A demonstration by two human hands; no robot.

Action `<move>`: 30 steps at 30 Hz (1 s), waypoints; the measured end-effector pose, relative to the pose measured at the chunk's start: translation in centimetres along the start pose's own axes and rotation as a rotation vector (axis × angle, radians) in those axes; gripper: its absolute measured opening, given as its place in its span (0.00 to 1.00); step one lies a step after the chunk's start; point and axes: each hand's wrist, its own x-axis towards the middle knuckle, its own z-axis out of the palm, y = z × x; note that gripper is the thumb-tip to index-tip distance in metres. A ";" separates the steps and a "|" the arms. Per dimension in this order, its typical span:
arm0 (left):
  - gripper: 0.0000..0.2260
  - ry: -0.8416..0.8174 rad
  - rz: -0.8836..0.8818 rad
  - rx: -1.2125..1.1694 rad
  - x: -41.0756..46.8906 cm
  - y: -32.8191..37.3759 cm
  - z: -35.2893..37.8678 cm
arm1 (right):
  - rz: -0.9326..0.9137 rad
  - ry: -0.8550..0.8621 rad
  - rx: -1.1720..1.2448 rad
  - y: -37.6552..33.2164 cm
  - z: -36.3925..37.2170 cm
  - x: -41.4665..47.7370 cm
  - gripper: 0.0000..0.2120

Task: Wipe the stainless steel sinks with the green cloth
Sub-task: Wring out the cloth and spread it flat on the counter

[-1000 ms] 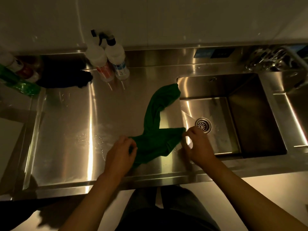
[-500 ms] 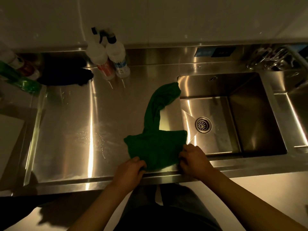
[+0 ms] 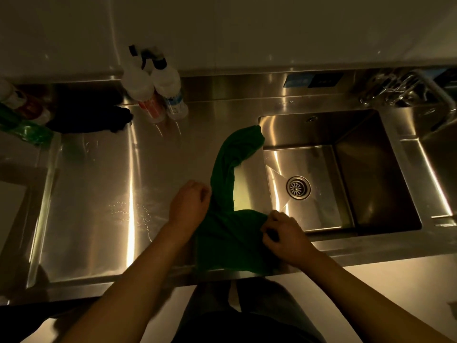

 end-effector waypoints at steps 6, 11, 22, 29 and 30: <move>0.26 -0.209 -0.200 0.171 7.0 2.4 0.7 | 0.165 0.117 0.093 -3.1 -2.3 9.4 0.09; 0.14 -0.116 -0.200 0.037 7.2 2.0 1.5 | 0.245 0.012 0.084 -6.0 -1.1 14.6 0.18; 0.07 0.061 0.042 0.141 5.3 0.1 1.2 | 0.288 0.192 -0.056 -6.8 1.9 15.6 0.18; 0.08 0.085 0.068 0.202 4.7 -0.3 1.0 | 0.298 0.233 -0.190 -7.2 2.7 15.8 0.18; 0.08 0.089 0.070 0.200 4.7 -0.4 0.9 | 0.301 0.232 -0.186 -7.3 2.8 15.8 0.16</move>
